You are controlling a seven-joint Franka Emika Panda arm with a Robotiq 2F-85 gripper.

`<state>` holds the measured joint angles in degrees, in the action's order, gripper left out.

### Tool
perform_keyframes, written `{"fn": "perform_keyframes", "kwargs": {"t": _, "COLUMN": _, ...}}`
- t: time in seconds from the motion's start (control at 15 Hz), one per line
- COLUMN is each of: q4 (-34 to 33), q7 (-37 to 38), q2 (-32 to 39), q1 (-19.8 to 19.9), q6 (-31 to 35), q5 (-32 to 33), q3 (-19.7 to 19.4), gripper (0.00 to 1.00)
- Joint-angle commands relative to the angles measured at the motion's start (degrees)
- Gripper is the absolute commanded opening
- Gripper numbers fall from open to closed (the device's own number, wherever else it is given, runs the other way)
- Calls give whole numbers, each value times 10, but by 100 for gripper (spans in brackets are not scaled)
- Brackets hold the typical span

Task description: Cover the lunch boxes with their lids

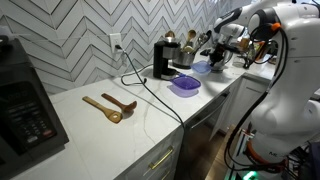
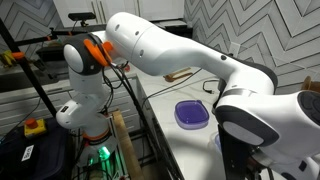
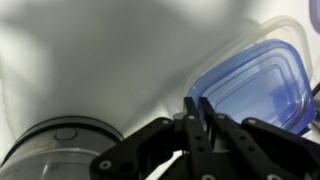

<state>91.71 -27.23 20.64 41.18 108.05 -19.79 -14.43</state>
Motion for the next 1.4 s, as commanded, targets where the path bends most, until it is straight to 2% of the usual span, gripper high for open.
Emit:
{"fn": "perform_keyframes", "kwargs": {"t": 0.0, "q4": 11, "q7": 20, "q2": -17, "q1": -3, "q6": -19, "q5": 8, "q3": -4, "gripper": 2}}
{"fn": "perform_keyframes", "kwargs": {"t": 0.2, "q4": -1, "q7": 4, "q2": -18, "q1": 1, "q6": -37, "q5": 1, "q3": 0, "gripper": 2}}
{"fn": "perform_keyframes", "kwargs": {"t": 0.73, "q4": -75, "q7": -18, "q2": 12, "q1": 11, "q6": -163, "q5": 6, "q3": -3, "gripper": 2}}
{"fn": "perform_keyframes", "kwargs": {"t": 1.33, "q4": -133, "q7": -28, "q2": 68, "q1": 27, "q6": -146, "q5": -5, "q3": 8, "gripper": 2}}
